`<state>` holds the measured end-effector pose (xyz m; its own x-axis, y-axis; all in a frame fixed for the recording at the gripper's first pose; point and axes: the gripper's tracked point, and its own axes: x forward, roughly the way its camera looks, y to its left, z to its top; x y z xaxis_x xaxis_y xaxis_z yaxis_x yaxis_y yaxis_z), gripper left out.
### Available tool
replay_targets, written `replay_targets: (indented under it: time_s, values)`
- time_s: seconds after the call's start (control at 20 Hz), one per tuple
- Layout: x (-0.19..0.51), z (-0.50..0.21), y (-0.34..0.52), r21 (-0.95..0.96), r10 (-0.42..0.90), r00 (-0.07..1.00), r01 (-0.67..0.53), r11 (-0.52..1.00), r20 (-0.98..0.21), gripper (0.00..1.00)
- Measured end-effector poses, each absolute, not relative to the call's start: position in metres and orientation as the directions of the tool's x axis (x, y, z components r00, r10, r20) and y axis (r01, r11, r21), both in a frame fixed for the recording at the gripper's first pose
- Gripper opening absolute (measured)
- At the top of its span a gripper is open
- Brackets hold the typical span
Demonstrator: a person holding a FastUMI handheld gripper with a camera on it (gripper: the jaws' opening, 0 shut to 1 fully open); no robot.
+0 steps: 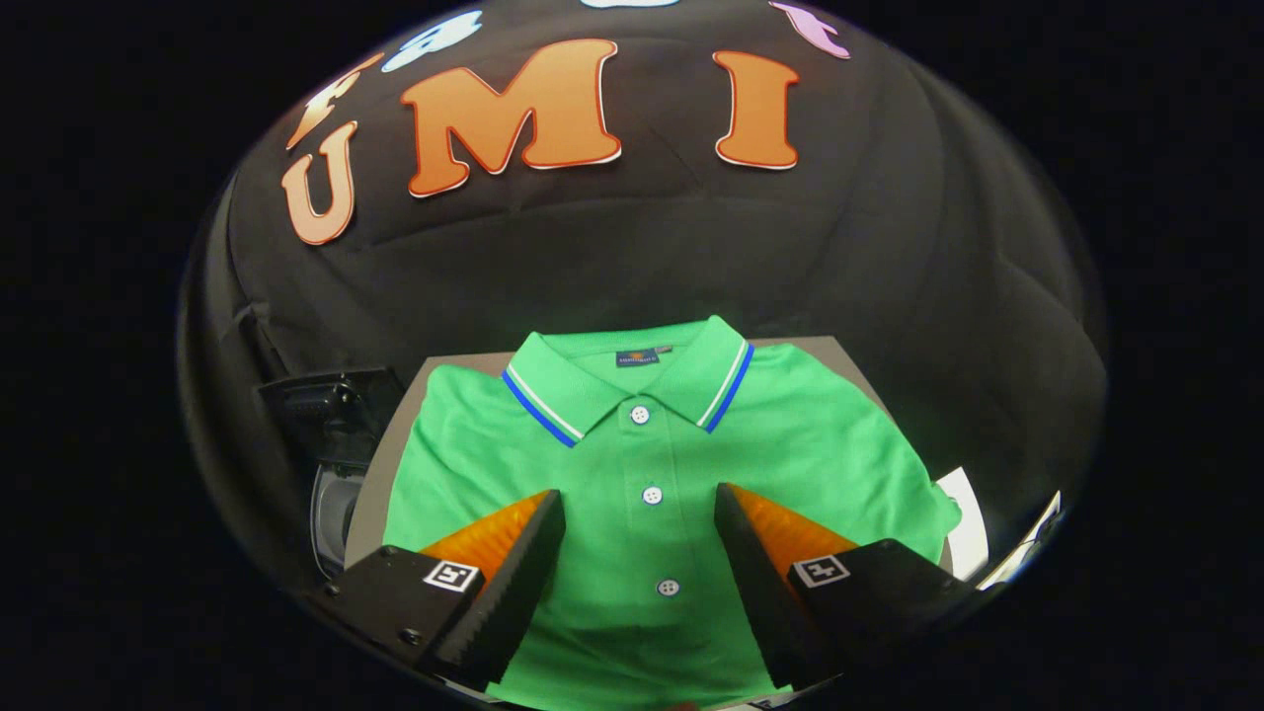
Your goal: Put the clothes into the washing machine and then close the washing machine lid.
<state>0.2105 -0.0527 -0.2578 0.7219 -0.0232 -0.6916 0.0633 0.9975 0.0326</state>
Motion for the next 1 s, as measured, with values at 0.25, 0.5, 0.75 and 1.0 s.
replay_targets:
  time_s: [0.25,0.5,0.75,1.0]
  values:
    - [0.210,-0.257,-0.053,0.038,-0.026,0.672,0.080,0.996,-0.740,1.00]
    - [0.210,-0.256,-0.045,0.035,-0.014,0.620,0.067,0.997,-0.784,0.83]
    - [0.215,-0.256,-0.027,0.021,-0.028,0.602,0.074,0.997,-0.798,0.44]
    - [0.215,-0.251,-0.021,0.040,-0.027,0.611,0.096,0.995,-0.791,0.20]
